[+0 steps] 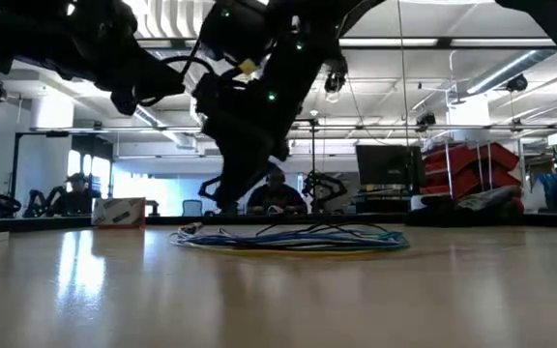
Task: Ziptie cables
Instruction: Put a zip tie on the cables
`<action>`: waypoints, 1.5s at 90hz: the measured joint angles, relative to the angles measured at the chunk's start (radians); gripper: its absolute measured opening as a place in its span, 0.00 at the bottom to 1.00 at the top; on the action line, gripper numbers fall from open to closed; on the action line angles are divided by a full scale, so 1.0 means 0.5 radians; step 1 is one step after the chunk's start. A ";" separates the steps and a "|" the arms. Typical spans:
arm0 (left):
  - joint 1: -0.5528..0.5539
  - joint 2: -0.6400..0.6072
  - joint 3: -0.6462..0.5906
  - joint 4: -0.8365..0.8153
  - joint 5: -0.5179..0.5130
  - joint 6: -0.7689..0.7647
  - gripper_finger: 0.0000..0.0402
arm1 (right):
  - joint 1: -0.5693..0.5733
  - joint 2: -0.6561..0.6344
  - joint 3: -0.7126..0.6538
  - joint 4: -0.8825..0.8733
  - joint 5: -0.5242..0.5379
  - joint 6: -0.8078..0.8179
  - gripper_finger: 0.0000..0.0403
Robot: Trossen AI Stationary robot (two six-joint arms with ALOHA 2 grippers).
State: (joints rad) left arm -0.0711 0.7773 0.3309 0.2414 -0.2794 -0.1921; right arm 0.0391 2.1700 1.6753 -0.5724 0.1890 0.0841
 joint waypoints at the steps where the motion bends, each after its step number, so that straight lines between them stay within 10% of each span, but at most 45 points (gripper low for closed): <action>1: 0.000 0.000 0.000 -0.014 0.000 -0.002 0.26 | 0.000 -0.002 -0.001 0.000 0.004 0.001 0.31; 27: 0.000 0.005 0.001 -0.224 -0.136 -0.165 0.28 | 0.128 -0.022 -0.082 -0.086 0.301 0.546 0.33; 64: -0.004 0.094 0.004 -0.167 -0.098 -0.264 0.33 | 0.335 -0.020 -0.086 -0.254 0.129 1.323 0.27; 135: -0.002 0.118 -0.002 -0.131 -0.046 -0.210 0.37 | 0.391 0.091 -0.093 -0.175 0.120 1.540 0.43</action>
State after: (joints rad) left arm -0.0719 0.8364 0.3302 0.1759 -0.3025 -0.2970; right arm 0.2344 2.2155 1.6287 -0.6598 0.2491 0.8543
